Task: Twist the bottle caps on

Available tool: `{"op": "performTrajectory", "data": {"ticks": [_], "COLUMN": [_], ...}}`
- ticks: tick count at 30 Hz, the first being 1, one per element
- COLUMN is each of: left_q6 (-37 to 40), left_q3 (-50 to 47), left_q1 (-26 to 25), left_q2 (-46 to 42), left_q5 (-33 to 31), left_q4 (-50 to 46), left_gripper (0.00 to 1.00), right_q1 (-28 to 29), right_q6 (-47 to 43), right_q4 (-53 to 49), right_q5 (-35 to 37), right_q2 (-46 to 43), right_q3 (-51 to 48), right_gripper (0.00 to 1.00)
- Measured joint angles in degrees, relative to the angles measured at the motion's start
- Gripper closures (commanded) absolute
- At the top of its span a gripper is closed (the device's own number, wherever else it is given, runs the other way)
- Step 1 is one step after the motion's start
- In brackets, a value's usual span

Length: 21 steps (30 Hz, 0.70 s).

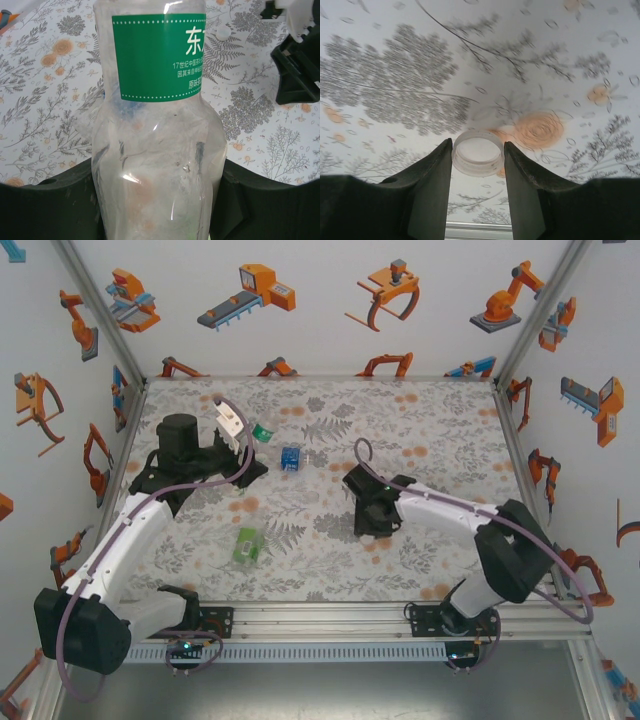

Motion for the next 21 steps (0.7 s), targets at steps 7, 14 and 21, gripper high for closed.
{"op": "performTrajectory", "data": {"ticks": [7, 14, 21], "left_q6": [0.5, 0.8, 0.8], "left_q3": [0.0, 0.0, 0.0], "left_q1": [0.0, 0.0, 0.0], "left_q2": [0.0, 0.0, 0.0], "left_q5": [-1.1, -1.4, -1.4], "left_q4": [-0.7, -0.7, -0.7], "left_gripper": [0.99, 0.99, 0.99], "right_q1": [-1.0, -1.7, -1.8], "right_q6": [-5.1, -8.7, -9.9], "right_q4": [0.3, 0.3, 0.2], "right_q5": [-0.6, -1.8, -3.3], "right_q2": [11.0, 18.3, 21.0], "right_q3": [12.4, 19.2, 20.2], "right_gripper": [0.61, 0.60, 0.51]}}
